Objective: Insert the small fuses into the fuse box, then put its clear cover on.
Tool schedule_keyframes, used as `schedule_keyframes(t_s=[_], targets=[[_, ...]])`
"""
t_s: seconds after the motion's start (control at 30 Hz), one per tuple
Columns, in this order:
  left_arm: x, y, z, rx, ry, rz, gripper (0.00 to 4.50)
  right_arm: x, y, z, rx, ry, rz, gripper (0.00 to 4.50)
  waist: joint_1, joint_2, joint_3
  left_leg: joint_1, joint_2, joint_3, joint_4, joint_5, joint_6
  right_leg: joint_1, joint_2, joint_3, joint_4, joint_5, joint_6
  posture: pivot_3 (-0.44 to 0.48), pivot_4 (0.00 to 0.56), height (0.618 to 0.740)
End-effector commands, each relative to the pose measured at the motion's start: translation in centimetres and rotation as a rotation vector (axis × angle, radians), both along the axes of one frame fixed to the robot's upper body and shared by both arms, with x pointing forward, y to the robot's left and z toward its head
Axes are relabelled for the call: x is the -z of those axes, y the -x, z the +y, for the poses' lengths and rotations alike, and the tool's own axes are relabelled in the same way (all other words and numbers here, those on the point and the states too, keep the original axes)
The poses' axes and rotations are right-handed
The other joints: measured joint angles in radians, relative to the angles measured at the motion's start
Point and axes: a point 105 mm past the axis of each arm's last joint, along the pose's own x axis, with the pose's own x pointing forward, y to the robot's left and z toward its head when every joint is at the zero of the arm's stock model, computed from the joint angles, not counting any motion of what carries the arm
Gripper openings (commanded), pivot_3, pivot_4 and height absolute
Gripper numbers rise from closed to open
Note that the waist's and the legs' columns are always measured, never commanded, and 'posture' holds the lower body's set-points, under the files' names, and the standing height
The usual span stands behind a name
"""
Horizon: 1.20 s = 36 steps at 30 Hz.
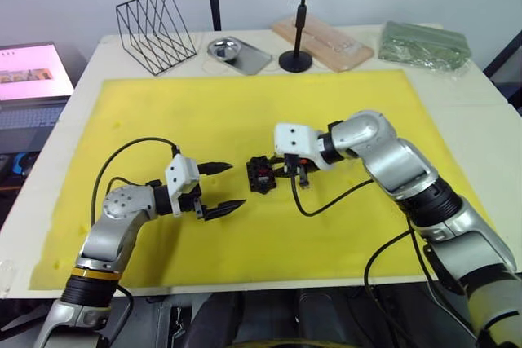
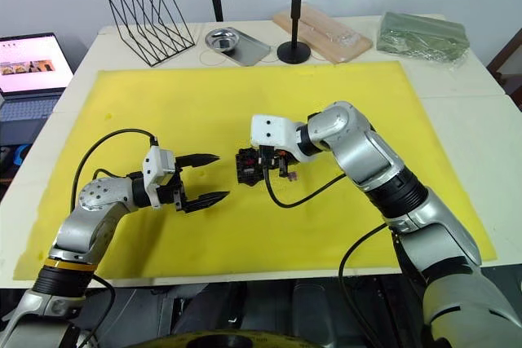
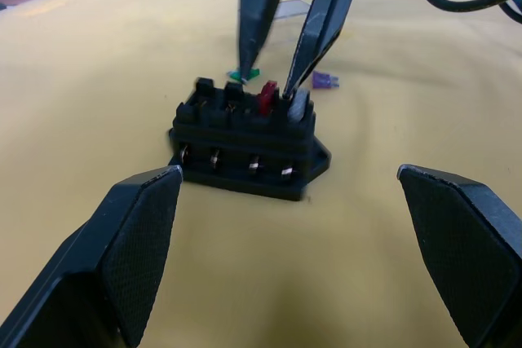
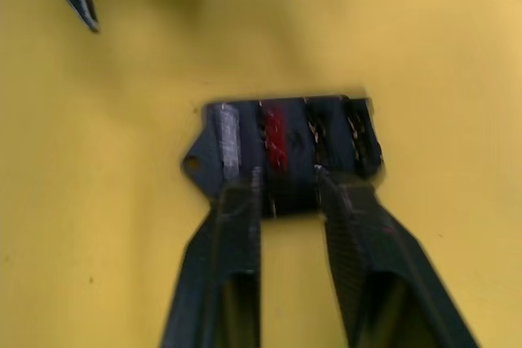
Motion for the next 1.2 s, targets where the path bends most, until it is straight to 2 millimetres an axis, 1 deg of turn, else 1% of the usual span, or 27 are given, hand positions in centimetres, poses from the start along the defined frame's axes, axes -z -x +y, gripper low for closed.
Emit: schedule_keyframes(t_s=[0.03,0.17,0.2,0.23,0.5,0.57,0.6,0.63,0.67,0.7,0.8,0.97,1.0,1.2], targets=[[-2.2,-0.1,-0.4,0.020,0.013,-0.062,4.50,-1.2,-0.2,0.5,-0.008,-0.029,-0.033,2.50,-0.001,0.000,0.000,0.000,0.000,0.000,0.000,0.000,0.000,0.000,0.000,0.000,0.000,0.000,0.000,0.000,0.150,0.740],[-3.3,-0.1,-0.9,0.027,0.020,-0.073,4.50,-1.7,-0.2,0.7,-0.011,-0.055,-0.034,3.92,-0.001,0.000,0.000,0.000,0.000,0.000,-0.001,0.000,0.000,0.000,0.000,0.000,0.000,0.000,0.000,0.000,0.150,0.740],[-3.5,-0.1,-1.1,0.028,0.021,-0.073,4.50,-1.9,-0.2,0.7,-0.013,-0.064,-0.032,4.35,-0.001,0.000,0.000,0.000,0.000,0.000,-0.001,0.000,0.000,0.000,0.000,0.000,0.000,0.000,0.000,0.000,0.150,0.740],[-3.6,0.0,-1.3,0.030,0.023,-0.073,4.50,-2.1,-0.2,0.8,-0.014,-0.073,-0.031,4.43,-0.001,0.000,0.000,0.000,0.000,0.000,-0.001,0.000,0.000,0.000,0.000,0.000,0.000,0.000,0.000,0.000,0.150,0.740],[-3.8,0.1,-1.6,0.030,0.020,-0.063,4.50,-3.7,0.1,0.7,-0.038,-0.137,-0.020,4.43,-0.001,0.000,0.000,0.000,0.000,0.000,-0.001,0.000,0.000,0.000,0.000,0.000,0.000,0.000,0.000,0.000,0.150,0.740],[-3.8,0.1,-1.7,0.029,0.017,-0.062,4.50,-3.8,0.6,0.9,-0.050,-0.171,0.011,4.43,0.000,0.000,0.000,0.000,0.000,0.000,-0.001,0.000,0.000,0.000,0.000,0.000,0.000,0.000,0.000,0.000,0.150,0.740],[-3.8,0.1,-1.6,0.029,0.015,-0.062,4.50,-3.9,0.7,1.0,-0.052,-0.188,0.025,4.00,0.000,0.000,0.000,0.000,0.000,0.000,-0.001,0.000,0.000,0.000,0.000,0.000,0.000,0.000,0.000,0.000,0.150,0.740],[-3.8,0.0,-1.6,0.027,0.015,-0.063,4.50,-3.9,0.8,1.2,-0.051,-0.205,0.036,3.79,0.000,0.000,0.000,0.000,0.000,0.000,-0.001,0.000,0.000,0.000,0.000,0.000,0.000,0.000,0.000,0.000,0.150,0.740],[-3.9,0.0,-1.6,0.027,0.014,-0.065,4.50,-3.8,0.9,1.5,-0.053,-0.211,0.038,3.36,-0.001,0.000,0.000,0.000,0.000,0.000,-0.001,0.000,0.000,0.000,0.000,0.000,0.000,0.000,0.000,0.000,0.150,0.740],[-4.0,0.0,-1.5,0.025,0.014,-0.066,4.50,-3.7,0.9,1.6,-0.053,-0.215,0.039,3.09,-0.001,0.000,0.000,0.000,0.000,0.000,-0.001,0.000,0.000,0.000,0.000,0.000,0.000,0.000,0.000,0.000,0.150,0.740],[-4.0,-0.1,-1.4,0.024,0.012,-0.066,4.50,-3.4,0.9,1.9,-0.050,-0.218,0.041,2.08,0.000,0.000,0.000,0.000,0.000,0.000,-0.001,0.000,-0.001,-0.001,0.000,0.000,0.000,0.000,0.000,0.000,0.150,0.740],[-3.9,-0.1,-1.2,0.023,0.007,-0.064,4.50,-2.3,1.1,1.9,-0.047,-0.203,0.050,0.17,0.000,0.000,0.000,0.000,0.000,0.000,-0.001,0.000,-0.001,-0.001,0.000,0.000,0.000,0.000,0.000,0.000,0.150,0.740],[-3.8,0.0,-1.2,0.024,0.004,-0.063,4.50,-2.0,1.1,2.0,-0.046,-0.202,0.054,0.01,0.000,0.000,0.000,0.000,0.000,0.000,-0.001,0.000,-0.001,-0.001,0.000,0.000,0.000,0.000,0.000,0.000,0.150,0.740],[-3.6,0.0,-1.2,0.027,-0.001,-0.062,4.50,-1.2,0.9,2.1,-0.033,-0.192,0.062,0.01,-0.001,0.000,0.000,0.000,0.000,0.000,-0.002,0.001,-0.001,-0.001,0.000,0.000,0.000,0.000,0.000,0.000,0.150,0.740]])
